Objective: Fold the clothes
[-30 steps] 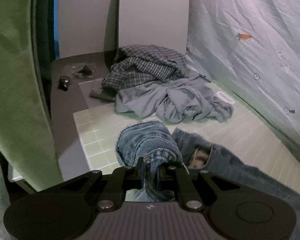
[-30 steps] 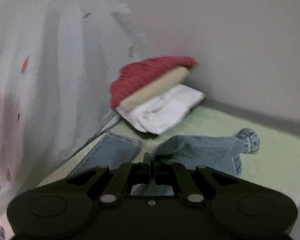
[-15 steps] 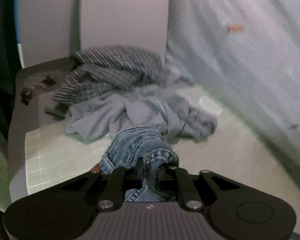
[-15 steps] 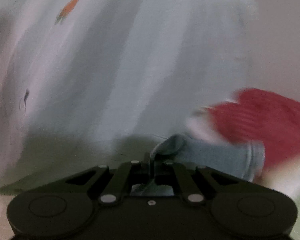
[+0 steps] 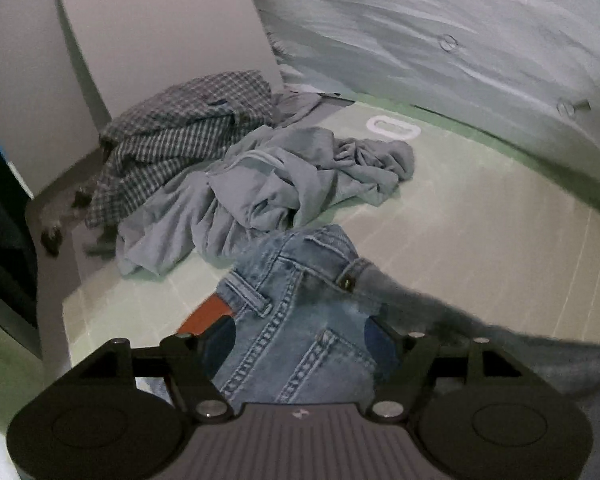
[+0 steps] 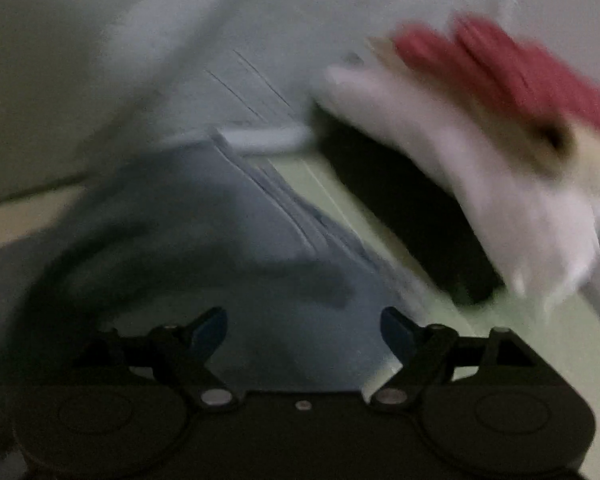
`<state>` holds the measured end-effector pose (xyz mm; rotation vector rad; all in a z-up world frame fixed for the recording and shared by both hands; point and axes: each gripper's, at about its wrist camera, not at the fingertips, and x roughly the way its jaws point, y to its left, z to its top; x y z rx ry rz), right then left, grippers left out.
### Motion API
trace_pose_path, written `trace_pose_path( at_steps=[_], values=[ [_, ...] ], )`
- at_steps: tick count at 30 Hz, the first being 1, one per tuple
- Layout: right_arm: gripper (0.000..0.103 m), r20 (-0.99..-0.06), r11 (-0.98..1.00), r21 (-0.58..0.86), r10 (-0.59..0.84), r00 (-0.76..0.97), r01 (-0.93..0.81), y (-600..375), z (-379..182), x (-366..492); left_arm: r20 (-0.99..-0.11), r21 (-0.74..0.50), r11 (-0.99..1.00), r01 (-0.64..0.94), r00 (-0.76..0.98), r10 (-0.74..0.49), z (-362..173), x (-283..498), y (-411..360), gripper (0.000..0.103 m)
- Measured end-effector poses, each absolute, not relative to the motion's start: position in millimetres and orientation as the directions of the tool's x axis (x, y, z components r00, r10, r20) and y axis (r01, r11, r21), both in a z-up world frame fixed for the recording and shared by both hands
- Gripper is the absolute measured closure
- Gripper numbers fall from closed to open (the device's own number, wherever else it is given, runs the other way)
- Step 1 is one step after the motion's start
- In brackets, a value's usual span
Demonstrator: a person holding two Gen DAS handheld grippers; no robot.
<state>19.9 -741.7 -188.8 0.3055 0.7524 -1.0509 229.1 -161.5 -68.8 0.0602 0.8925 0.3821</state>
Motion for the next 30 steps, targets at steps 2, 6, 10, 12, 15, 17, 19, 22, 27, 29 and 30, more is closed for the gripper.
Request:
trace_pose_path(
  at_steps=[2, 6, 10, 12, 15, 17, 19, 22, 27, 29, 30],
  values=[
    [0.018, -0.699, 0.453, -0.112, -0.669, 0.253, 0.885, -747.6, -196.7, 11.4, -0.750, 0.205, 0.932, -0.298, 0.564, 0.345, -67.5, 229.4, -164.7, 0.030],
    [0.015, -0.707, 0.420, -0.057, -0.658, 0.261, 0.906, -766.6, -205.7, 10.6, -0.756, 0.171, 0.942, -0.289, 0.575, 0.314, -61.9, 229.6, -174.2, 0.030],
    [0.044, -0.699, 0.458, 0.046, -0.620, 0.356, 0.888, -775.1, -206.3, 16.5, -0.746, 0.175, 0.955, -0.239, 0.602, 0.286, -55.4, 223.8, -190.9, 0.029],
    [0.090, -0.688, 0.502, 0.060, -0.605, 0.400, 0.863, -774.7, -204.4, 17.8, -0.755, 0.159, 0.964, -0.215, 0.603, 0.259, -54.1, 218.1, -197.3, 0.029],
    [0.091, -0.694, 0.515, 0.083, -0.584, 0.420, 0.853, -770.8, -201.7, 11.4, -0.767, 0.133, 0.975, -0.179, 0.604, 0.216, -52.0, 209.2, -206.8, 0.029],
    [0.091, -0.696, 0.507, 0.091, -0.584, 0.419, 0.857, -762.6, -198.4, -2.3, -0.769, 0.110, 0.984, -0.142, 0.615, 0.175, -49.4, 199.5, -213.3, 0.029],
    [0.091, -0.696, 0.486, 0.103, -0.588, 0.412, 0.868, -749.6, -194.8, -26.8, -0.768, 0.095, 0.991, -0.096, 0.626, 0.134, -47.2, 189.1, -219.8, 0.029],
    [0.092, -0.701, 0.456, 0.094, -0.602, 0.384, 0.885, -723.2, -191.3, -75.1, -0.767, 0.085, 0.995, -0.042, 0.635, 0.092, -47.5, 172.0, -227.3, 0.029],
    [0.092, -0.693, 0.425, -0.003, -0.653, 0.304, 0.905, -689.9, -188.1, -153.1, -0.791, 0.054, 0.997, 0.048, 0.612, 0.013, -58.4, 143.5, -236.5, 0.029],
    [0.092, -0.690, 0.394, -0.027, -0.672, 0.268, 0.919, -683.0, -186.3, -180.0, -0.807, 0.068, 0.992, 0.103, 0.590, -0.006, -67.4, 131.9, -243.3, 0.029],
    [0.092, -0.693, 0.376, -0.035, -0.677, 0.248, 0.926, -681.4, -186.5, -190.7, -0.816, 0.075, 0.989, 0.129, 0.578, -0.014, -72.1, 126.4, -246.8, 0.029]
  ],
)
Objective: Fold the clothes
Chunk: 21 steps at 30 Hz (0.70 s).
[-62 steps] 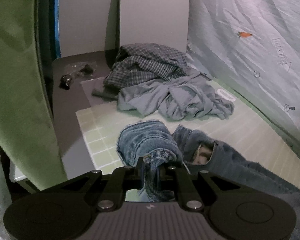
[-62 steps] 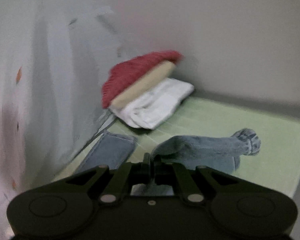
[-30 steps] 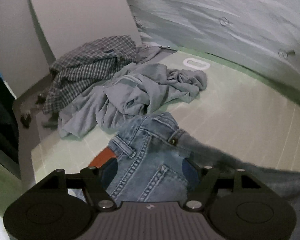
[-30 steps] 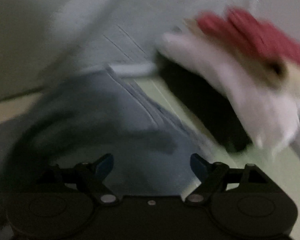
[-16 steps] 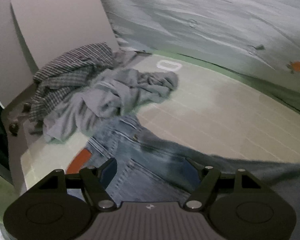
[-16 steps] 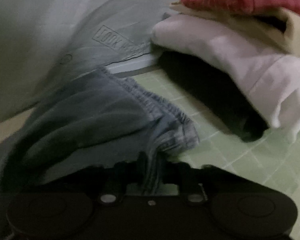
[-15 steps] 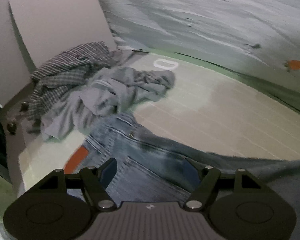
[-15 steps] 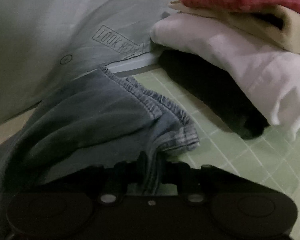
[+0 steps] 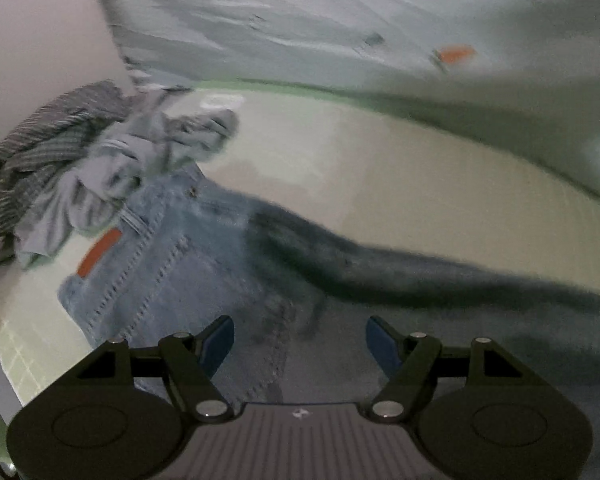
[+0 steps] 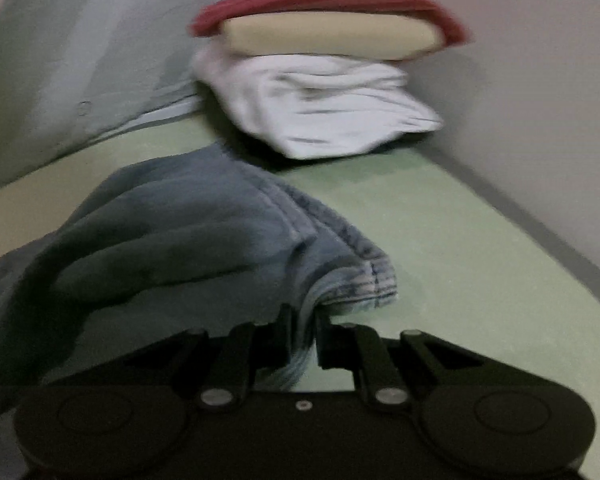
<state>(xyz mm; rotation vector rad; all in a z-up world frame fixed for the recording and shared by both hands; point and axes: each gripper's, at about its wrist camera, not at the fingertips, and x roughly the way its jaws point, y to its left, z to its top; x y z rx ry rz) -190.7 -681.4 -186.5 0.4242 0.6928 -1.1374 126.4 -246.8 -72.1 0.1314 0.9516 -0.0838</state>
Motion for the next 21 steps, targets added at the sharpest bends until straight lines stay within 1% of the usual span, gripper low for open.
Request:
trace_pose_path(
  at_steps=[2, 4, 5, 6, 7, 8, 9, 11, 13, 16, 19, 21],
  values=[
    [0.090, -0.704, 0.347, -0.045, -0.677, 0.217, 0.937, -680.3, -188.0, -207.2, -0.839, 0.099, 0.980, 0.172, 0.545, -0.011, -83.5, 117.7, -253.6, 0.025],
    [0.077, -0.709, 0.363, -0.071, -0.674, 0.209, 0.929, -679.8, -184.3, -213.1, -0.859, 0.122, 0.969, 0.213, 0.511, -0.004, -94.7, 109.1, -260.3, 0.023],
    [0.065, -0.701, 0.373, -0.112, -0.686, 0.192, 0.921, -678.0, -180.2, -211.4, -0.866, 0.136, 0.966, 0.222, 0.500, 0.007, -99.1, 106.1, -263.0, 0.023],
    [0.058, -0.688, 0.384, -0.156, -0.704, 0.179, 0.910, -675.8, -176.1, -208.4, -0.872, 0.137, 0.964, 0.228, 0.490, 0.008, -103.8, 103.5, -265.9, 0.023],
    [0.056, -0.664, 0.399, -0.204, -0.727, 0.173, 0.894, -672.7, -171.9, -203.8, -0.878, 0.138, 0.962, 0.235, 0.479, 0.008, -108.4, 101.2, -268.6, 0.022],
    [0.047, -0.643, 0.413, -0.240, -0.746, 0.175, 0.879, -671.3, -168.1, -200.2, -0.884, 0.133, 0.961, 0.243, 0.468, 0.004, -112.0, 100.4, -270.8, 0.022],
    [0.029, -0.629, 0.419, -0.255, -0.757, 0.180, 0.871, -672.3, -165.2, -198.4, -0.888, 0.133, 0.960, 0.246, 0.460, 0.006, -115.7, 99.5, -274.8, 0.022],
    [0.015, -0.612, 0.434, -0.219, -0.759, 0.223, 0.874, -677.5, -161.2, -195.6, -0.892, 0.141, 0.958, 0.250, 0.452, 0.013, -122.4, 98.0, -283.3, 0.016],
    [0.013, -0.621, 0.464, -0.128, -0.727, 0.294, 0.876, -688.0, -160.5, -193.7, -0.892, 0.164, 0.952, 0.260, 0.451, 0.030, -129.0, 99.9, -292.1, 0.012],
    [0.013, -0.648, 0.460, 0.010, -0.674, 0.356, 0.888, -711.7, -165.8, -187.5, -0.893, 0.205, 0.941, 0.269, 0.444, 0.068, -137.9, 101.7, -301.6, 0.008],
    [0.022, -0.671, 0.427, 0.142, -0.621, 0.404, 0.893, -734.1, -175.6, -181.9, -0.904, 0.206, 0.942, 0.264, 0.419, 0.080, -145.0, 102.0, -302.7, 0.006],
    [0.032, -0.681, 0.405, 0.214, -0.590, 0.433, 0.889, -744.6, -184.0, -178.7, -0.913, 0.201, 0.944, 0.260, 0.400, 0.084, -149.0, 102.5, -301.9, 0.004]
  ],
)
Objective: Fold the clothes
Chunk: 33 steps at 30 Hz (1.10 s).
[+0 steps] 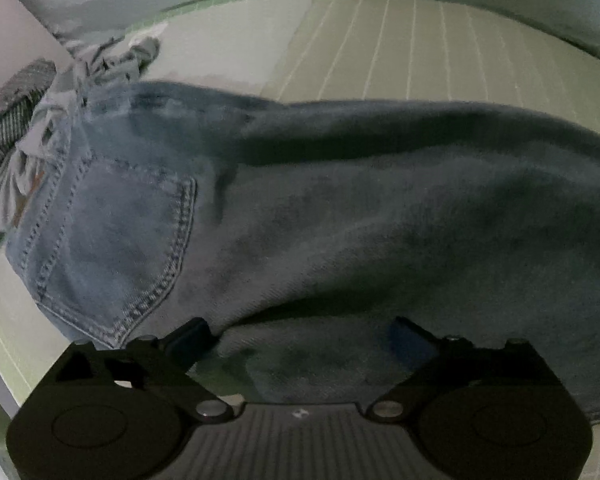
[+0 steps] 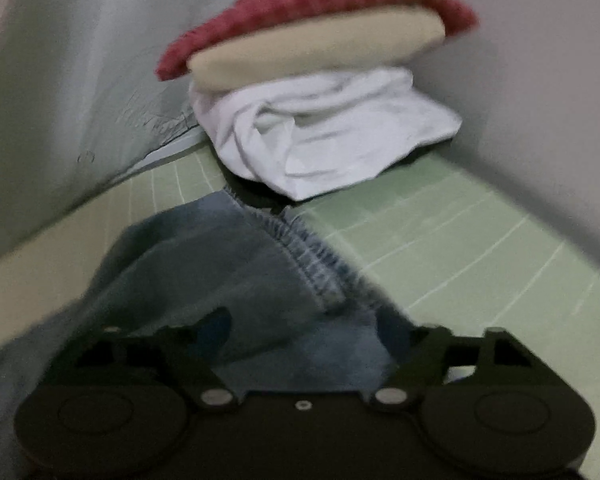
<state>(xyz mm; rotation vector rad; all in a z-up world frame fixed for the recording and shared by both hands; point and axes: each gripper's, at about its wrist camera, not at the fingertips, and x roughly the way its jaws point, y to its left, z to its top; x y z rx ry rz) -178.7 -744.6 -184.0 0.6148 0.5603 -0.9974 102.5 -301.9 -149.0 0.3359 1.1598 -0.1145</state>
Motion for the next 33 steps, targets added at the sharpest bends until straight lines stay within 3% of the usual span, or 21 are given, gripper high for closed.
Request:
trace_pose_path(
  at_steps=[7, 10, 12, 17, 23, 29, 31, 33],
  values=[
    [0.040, -0.672, 0.350, 0.289, -0.588, 0.450, 0.891, -758.8, -201.8, -169.8, -0.930, 0.196, 0.941, 0.275, 0.355, 0.090, -152.7, 113.4, -301.4, 0.000],
    [0.065, -0.673, 0.382, 0.230, -0.602, 0.430, 0.895, -759.5, -201.8, -162.5, -0.940, 0.176, 0.946, 0.273, 0.333, 0.078, -153.9, 118.3, -299.5, 0.000],
    [0.088, -0.671, 0.410, 0.200, -0.604, 0.430, 0.890, -760.4, -199.8, -161.4, -0.943, 0.160, 0.951, 0.265, 0.326, 0.068, -154.2, 119.7, -297.6, 0.000],
    [0.095, -0.645, 0.432, 0.175, -0.629, 0.435, 0.885, -748.7, -176.1, -180.0, -0.948, 0.130, 0.959, 0.252, 0.315, 0.046, -154.7, 120.1, -294.6, 0.000],
    [0.096, -0.614, 0.379, 0.121, -0.698, 0.369, 0.917, -721.1, -142.9, -230.2, -0.952, 0.106, 0.963, 0.246, 0.306, 0.026, -155.3, 120.9, -295.1, 0.000],
    [0.092, -0.720, 0.264, 0.235, -0.599, 0.350, 0.935, -736.6, -178.6, -260.9, -0.958, 0.090, 0.960, 0.265, 0.285, 0.012, -155.0, 125.3, -296.0, 0.000],
    [0.081, -0.721, 0.217, 0.246, -0.610, 0.328, 0.945, -735.5, -177.8, -265.4, -0.960, 0.083, 0.961, 0.264, 0.279, 0.006, -154.2, 126.6, -296.1, 0.000],
    [0.058, -0.730, 0.167, 0.261, -0.610, 0.307, 0.951, -736.0, -177.3, -271.3, -0.958, 0.085, 0.962, 0.260, 0.286, 0.008, -153.8, 124.5, -297.8, 0.000]
  ],
)
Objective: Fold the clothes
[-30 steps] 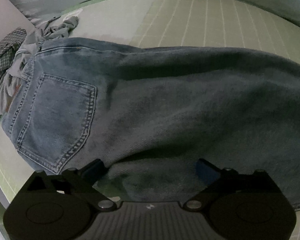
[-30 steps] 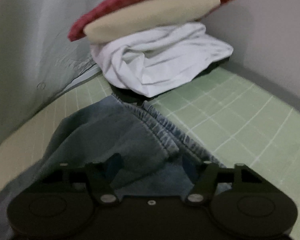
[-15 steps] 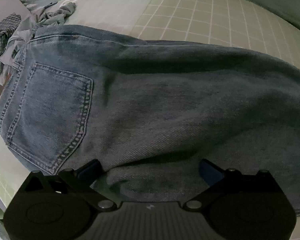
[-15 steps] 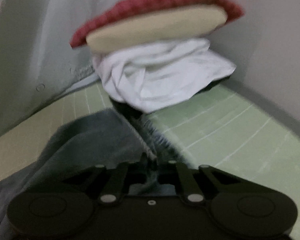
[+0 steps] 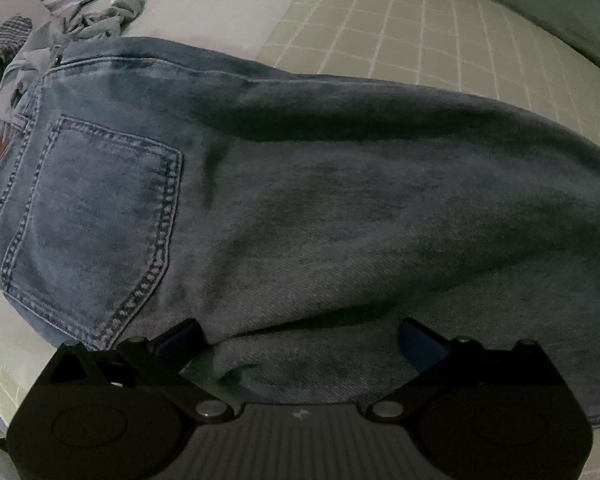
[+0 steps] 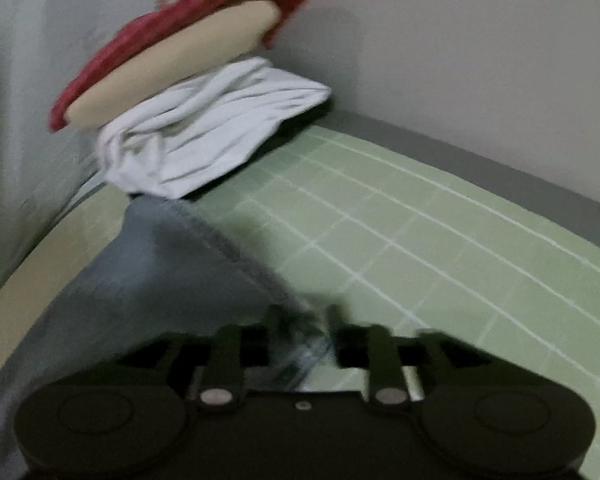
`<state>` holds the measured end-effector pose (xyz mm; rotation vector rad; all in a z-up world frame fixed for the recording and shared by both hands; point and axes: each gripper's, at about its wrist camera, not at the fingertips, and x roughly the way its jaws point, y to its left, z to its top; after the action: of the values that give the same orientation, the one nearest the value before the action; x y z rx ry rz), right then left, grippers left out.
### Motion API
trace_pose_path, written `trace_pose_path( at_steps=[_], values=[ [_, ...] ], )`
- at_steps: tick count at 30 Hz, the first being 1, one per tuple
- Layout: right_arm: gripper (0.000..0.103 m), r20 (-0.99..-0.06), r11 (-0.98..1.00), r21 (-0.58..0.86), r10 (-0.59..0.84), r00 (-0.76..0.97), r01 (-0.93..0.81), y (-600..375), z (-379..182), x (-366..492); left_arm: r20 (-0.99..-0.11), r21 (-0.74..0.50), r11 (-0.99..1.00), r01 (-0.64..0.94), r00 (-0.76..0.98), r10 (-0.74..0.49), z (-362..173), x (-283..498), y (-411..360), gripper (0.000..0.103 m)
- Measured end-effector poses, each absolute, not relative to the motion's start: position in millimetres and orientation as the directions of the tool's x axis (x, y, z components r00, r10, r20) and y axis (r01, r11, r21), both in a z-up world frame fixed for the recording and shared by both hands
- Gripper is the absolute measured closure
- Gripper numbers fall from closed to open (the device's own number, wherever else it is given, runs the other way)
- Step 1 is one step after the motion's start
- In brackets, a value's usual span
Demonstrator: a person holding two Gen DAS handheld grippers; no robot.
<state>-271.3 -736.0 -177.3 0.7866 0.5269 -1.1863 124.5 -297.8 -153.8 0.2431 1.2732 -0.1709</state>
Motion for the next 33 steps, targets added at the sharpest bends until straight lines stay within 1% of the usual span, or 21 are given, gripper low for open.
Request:
trace_pose_path(
  at_steps=[4, 7, 8, 11, 12, 13, 14, 15, 17, 20, 23, 25, 27, 29, 30, 32, 33],
  values=[
    [0.057, -0.737, 0.085, 0.363, -0.583, 0.342, 0.928, -735.0, -184.5, -287.1, -0.955, 0.089, 0.962, 0.257, 0.296, 0.009, -153.3, 121.5, -300.7, 0.000],
    [0.051, -0.718, 0.026, 0.464, -0.574, 0.393, 0.886, -731.8, -195.6, -292.7, -0.955, 0.089, 0.962, 0.258, 0.298, 0.008, -152.9, 118.2, -302.4, 0.000],
    [0.049, -0.709, 0.024, 0.481, -0.578, 0.405, 0.876, -731.7, -197.5, -289.9, -0.954, 0.090, 0.962, 0.259, 0.299, 0.009, -153.1, 116.7, -303.0, 0.000],
    [0.050, -0.701, 0.038, 0.494, -0.573, 0.424, 0.869, -731.3, -197.5, -279.1, -0.954, 0.091, 0.964, 0.251, 0.299, 0.012, -152.7, 111.7, -311.5, 0.000],
    [0.066, -0.700, 0.051, 0.486, -0.575, 0.423, 0.873, -731.9, -197.7, -275.3, -0.954, 0.090, 0.964, 0.251, 0.298, 0.012, -153.3, 110.3, -312.8, 0.000],
    [0.076, -0.696, 0.058, 0.489, -0.575, 0.430, 0.870, -732.5, -198.9, -273.4, -0.955, 0.090, 0.964, 0.251, 0.298, 0.012, -152.9, 109.0, -313.5, 0.000],
    [0.083, -0.690, 0.056, 0.508, -0.571, 0.445, 0.860, -732.9, -200.5, -274.1, -0.955, 0.090, 0.964, 0.252, 0.297, 0.011, -152.5, 107.7, -314.2, 0.000],
    [0.086, -0.681, 0.051, 0.525, -0.573, 0.455, 0.850, -731.7, -199.9, -276.3, -0.955, 0.090, 0.963, 0.253, 0.297, 0.011, -152.1, 106.4, -314.8, 0.000],
    [0.087, -0.659, 0.040, 0.546, -0.596, 0.459, 0.837, -724.2, -190.6, -284.8, -0.956, 0.087, 0.962, 0.257, 0.294, 0.008, -151.1, 104.5, -314.9, 0.000],
    [0.087, -0.651, 0.076, 0.473, -0.641, 0.407, 0.878, -705.8, -168.6, -294.3, -0.960, 0.076, 0.959, 0.274, 0.279, -0.003, -147.3, 104.1, -308.7, 0.000],
    [0.087, -0.685, 0.093, 0.369, -0.645, 0.338, 0.925, -695.1, -163.2, -303.4, -0.962, 0.072, 0.945, 0.319, 0.271, -0.018, -147.2, 96.7, -312.7, 0.000],
    [0.084, -0.724, 0.072, 0.353, -0.610, 0.322, 0.933, -697.8, -174.4, -310.8, -0.958, 0.075, 0.943, 0.323, 0.285, -0.021, -146.6, 89.8, -315.9, 0.000],
    [0.072, -0.743, 0.040, 0.349, -0.597, 0.302, 0.936, -699.5, -179.6, -315.4, -0.959, 0.072, 0.944, 0.323, 0.282, -0.023, -145.9, 87.3, -318.6, 0.000],
    [0.060, -0.737, 0.026, 0.309, -0.626, 0.256, 0.951, -698.1, -175.3, -314.8, -0.961, 0.069, 0.942, 0.327, 0.274, -0.025, -145.3, 86.1, -321.4, 0.000],
    [0.057, -0.725, 0.035, 0.285, -0.646, 0.239, 0.958, -696.7, -171.3, -313.5, -0.962, 0.067, 0.943, 0.327, 0.273, -0.026, -144.9, 84.8, -322.8, 0.000],
    [0.057, -0.703, 0.074, 0.246, -0.673, 0.230, 0.967, -695.6, -164.6, -310.1, -0.960, 0.069, 0.943, 0.325, 0.279, -0.026, -144.1, 80.8, -326.4, 0.000],
    [0.061, -0.696, 0.098, 0.239, -0.676, 0.241, 0.966, -695.8, -162.9, -308.9, -0.959, 0.069, 0.944, 0.323, 0.282, -0.026, -143.7, 78.7, -328.1, 0.000]
  ],
)
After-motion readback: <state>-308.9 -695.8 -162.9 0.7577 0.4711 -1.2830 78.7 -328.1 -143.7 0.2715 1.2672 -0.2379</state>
